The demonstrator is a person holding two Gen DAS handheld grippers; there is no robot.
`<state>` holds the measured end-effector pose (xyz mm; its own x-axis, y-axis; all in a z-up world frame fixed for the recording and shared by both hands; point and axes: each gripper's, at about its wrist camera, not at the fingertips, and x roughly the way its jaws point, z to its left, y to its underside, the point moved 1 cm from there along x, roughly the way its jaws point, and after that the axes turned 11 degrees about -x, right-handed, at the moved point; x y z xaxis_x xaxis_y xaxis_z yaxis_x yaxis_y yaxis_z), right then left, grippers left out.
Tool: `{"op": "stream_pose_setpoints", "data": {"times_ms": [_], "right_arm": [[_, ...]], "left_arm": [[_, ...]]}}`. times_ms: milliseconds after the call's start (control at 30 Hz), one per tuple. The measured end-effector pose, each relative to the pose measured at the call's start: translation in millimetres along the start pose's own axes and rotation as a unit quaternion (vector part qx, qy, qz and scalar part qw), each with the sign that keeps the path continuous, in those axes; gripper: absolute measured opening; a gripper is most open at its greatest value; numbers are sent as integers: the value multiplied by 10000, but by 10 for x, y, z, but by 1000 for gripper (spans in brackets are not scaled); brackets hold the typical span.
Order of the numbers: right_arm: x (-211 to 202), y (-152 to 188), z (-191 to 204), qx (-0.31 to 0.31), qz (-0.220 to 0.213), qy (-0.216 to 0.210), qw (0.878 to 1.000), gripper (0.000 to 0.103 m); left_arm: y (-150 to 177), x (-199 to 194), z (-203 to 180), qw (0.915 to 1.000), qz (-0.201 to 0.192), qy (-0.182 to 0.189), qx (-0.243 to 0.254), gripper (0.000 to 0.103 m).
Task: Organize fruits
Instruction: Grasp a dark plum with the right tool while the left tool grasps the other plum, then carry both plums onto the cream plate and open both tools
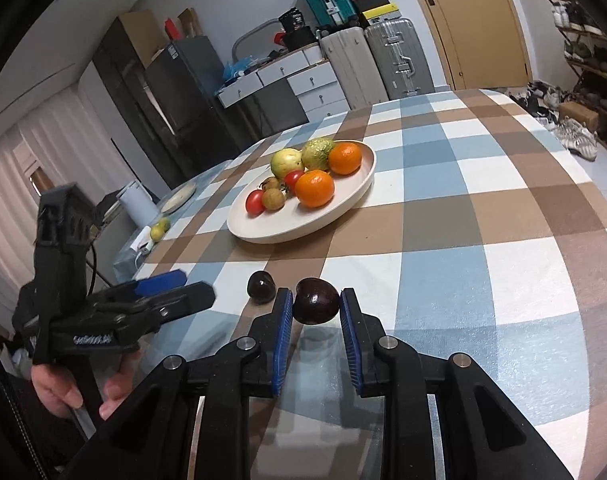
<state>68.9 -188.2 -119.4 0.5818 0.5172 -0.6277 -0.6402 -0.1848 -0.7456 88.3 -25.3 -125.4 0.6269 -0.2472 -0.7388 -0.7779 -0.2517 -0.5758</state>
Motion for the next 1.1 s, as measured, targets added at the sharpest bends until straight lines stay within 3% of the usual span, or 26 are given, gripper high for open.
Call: {"op": "stream_pose_setpoints", "data": {"times_ms": [200, 300, 400, 467, 567, 700, 1100], "right_arm": [[1, -29, -30, -66, -20, -37, 10000, 25], [17, -48, -22, -146, -16, -67, 9999, 25], [38, -67, 6, -208, -9, -169, 9996, 25], [40, -76, 16, -234, -22, -180, 9996, 25], [50, -88, 7, -205, -30, -182, 9996, 25], [68, -87, -3, -180, -4, -162, 9997, 25], [196, -317, -87, -119, 72, -221, 9997, 25]], "left_arm": [[-62, 114, -143, 9992, 172, 306, 210, 100], [-61, 133, -226, 9982, 164, 364, 438, 89], [-66, 199, -277, 9971, 272, 313, 645, 66], [-68, 267, -287, 9954, 487, 447, 698, 44], [-59, 315, -294, 9938, 593, 533, 775, 22], [-63, 320, -249, 9923, 668, 807, 659, 21], [-355, 40, -34, 9946, 181, 893, 494, 21]]}}
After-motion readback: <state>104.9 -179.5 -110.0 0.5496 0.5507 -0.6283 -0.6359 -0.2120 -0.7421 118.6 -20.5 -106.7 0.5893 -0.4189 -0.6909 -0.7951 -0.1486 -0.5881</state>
